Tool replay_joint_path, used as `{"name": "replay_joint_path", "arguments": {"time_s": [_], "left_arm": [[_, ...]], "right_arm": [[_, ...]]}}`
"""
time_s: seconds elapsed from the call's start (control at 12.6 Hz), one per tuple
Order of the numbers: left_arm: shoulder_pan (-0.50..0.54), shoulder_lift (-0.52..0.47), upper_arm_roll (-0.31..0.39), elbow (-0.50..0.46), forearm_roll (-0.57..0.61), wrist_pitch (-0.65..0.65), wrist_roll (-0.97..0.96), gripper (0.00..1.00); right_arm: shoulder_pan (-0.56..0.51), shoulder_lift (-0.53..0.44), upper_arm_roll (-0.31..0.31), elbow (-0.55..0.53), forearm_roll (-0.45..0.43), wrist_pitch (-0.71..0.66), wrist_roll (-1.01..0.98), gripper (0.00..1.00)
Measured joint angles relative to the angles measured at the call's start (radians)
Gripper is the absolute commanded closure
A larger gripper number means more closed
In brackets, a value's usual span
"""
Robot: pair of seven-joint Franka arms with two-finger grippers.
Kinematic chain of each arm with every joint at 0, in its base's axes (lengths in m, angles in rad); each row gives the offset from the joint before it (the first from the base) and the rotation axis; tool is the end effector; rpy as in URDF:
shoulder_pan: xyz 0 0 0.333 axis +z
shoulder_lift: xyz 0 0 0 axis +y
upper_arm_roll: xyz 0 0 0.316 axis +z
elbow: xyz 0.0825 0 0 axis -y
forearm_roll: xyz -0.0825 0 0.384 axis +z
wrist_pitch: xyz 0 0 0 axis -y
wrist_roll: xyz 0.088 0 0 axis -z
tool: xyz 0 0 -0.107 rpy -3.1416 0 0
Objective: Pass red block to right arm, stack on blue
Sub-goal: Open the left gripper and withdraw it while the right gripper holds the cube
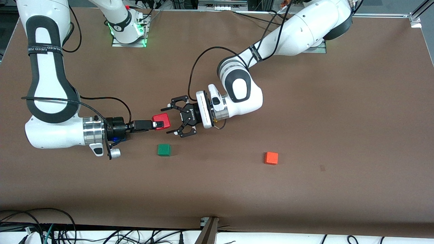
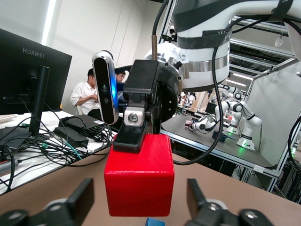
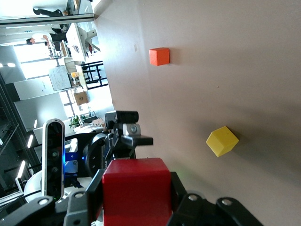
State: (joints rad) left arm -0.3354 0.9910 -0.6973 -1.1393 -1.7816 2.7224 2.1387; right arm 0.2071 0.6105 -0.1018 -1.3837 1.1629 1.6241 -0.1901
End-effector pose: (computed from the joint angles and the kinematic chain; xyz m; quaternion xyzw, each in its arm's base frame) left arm 0.5919 -0.5316 0.3082 0.6379 -0.3391 0.4813 0.4964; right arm 0.6840 0.1826 0.3828 -0.8474 0.0011 0.1319 0.5144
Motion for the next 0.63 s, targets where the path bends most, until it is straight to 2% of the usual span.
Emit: {"name": "replay_joint_path", "arguments": {"time_s": [0.24, 0.32, 0.48, 0.63], "left_arm": [[0.031, 0.0, 0.01, -0.002, 0.003, 0.001, -0.005, 0.0], [0.049, 0.0, 0.014, -0.009, 0.022, -0.005, -0.003, 0.0], [0.103, 0.001, 0.022, -0.026, 0.09, -0.056, -0.004, 0.0], [0.201, 0.001, 0.028, -0.062, 0.184, -0.201, -0.002, 0.0]], "right_arm": [[0.0, 0.0, -0.002, 0.001, -0.012, 0.006, 0.0, 1.0], [-0.001, 0.0, -0.005, 0.007, -0.04, 0.012, 0.0, 1.0], [-0.005, 0.0, -0.008, 0.037, -0.193, 0.028, 0.0, 1.0], [-0.006, 0.0, -0.008, 0.066, -0.349, 0.046, 0.0, 1.0]]}}
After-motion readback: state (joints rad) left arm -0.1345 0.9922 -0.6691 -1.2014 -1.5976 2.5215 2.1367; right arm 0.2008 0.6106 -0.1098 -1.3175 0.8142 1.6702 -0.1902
